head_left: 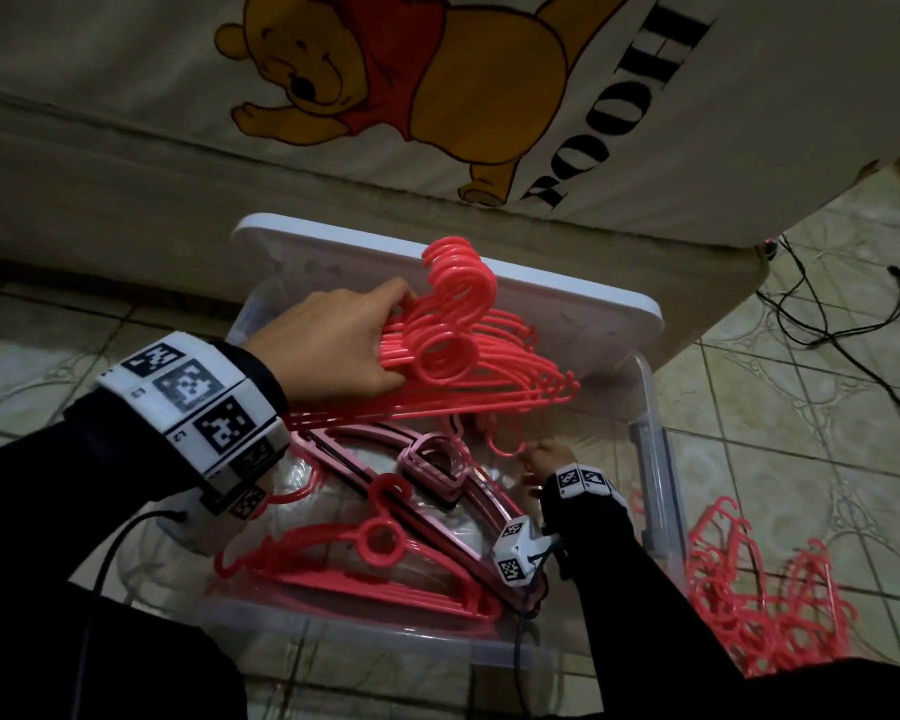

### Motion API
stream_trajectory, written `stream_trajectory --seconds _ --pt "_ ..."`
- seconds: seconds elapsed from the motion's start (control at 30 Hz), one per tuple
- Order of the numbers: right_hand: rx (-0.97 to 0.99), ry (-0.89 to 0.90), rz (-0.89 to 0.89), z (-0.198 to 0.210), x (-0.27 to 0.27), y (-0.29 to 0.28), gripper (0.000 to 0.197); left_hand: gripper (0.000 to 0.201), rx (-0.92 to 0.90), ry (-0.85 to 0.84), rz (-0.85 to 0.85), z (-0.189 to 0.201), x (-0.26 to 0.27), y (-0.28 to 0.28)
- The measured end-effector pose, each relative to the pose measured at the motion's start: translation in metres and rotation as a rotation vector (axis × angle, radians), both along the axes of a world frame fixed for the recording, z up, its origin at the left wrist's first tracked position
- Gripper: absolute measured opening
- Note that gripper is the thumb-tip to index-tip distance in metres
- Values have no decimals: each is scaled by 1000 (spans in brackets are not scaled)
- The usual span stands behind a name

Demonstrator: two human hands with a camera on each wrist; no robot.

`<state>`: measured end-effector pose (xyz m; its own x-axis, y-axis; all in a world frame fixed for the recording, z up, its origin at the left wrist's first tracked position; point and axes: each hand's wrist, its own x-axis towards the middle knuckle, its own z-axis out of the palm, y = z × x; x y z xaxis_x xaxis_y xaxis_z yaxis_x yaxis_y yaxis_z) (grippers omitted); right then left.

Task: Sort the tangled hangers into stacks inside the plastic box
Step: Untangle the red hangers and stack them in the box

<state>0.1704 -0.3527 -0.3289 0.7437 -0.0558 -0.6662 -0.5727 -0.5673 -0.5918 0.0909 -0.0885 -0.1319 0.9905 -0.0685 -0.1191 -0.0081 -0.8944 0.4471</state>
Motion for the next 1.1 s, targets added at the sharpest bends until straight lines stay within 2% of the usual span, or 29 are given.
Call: stream_trajectory --seconds 0.13,0.37,0.5,0.57,0.67,0.73,0.87,0.97,1.1 --pt "26 -43 -14 24 0 1 26 60 -5 6 -7 6 -1 -2" --pt "155 -130 149 84 -7 10 20 99 -93 -22 2 26 -8 -6" --pt "164 -182 72 108 -21 25 34 101 -193 -53 41 38 -14 -5" --pt "203 -192 25 122 -27 30 30 103 -212 -74 64 40 -17 -4" --pt "287 -177 -19 144 -39 34 19 90 -216 -134 115 42 -22 0" --pt "410 -152 -63 158 -49 35 18 84 -218 -168 138 43 -24 1" --pt "736 -69 -145 186 -71 44 16 89 -218 -233 191 43 -28 3" --pt "751 -201 -78 199 -80 54 13 93 -220 -245 206 44 -27 5" --pt "513 -525 144 213 -82 60 5 94 -224 -209 198 42 -26 3"
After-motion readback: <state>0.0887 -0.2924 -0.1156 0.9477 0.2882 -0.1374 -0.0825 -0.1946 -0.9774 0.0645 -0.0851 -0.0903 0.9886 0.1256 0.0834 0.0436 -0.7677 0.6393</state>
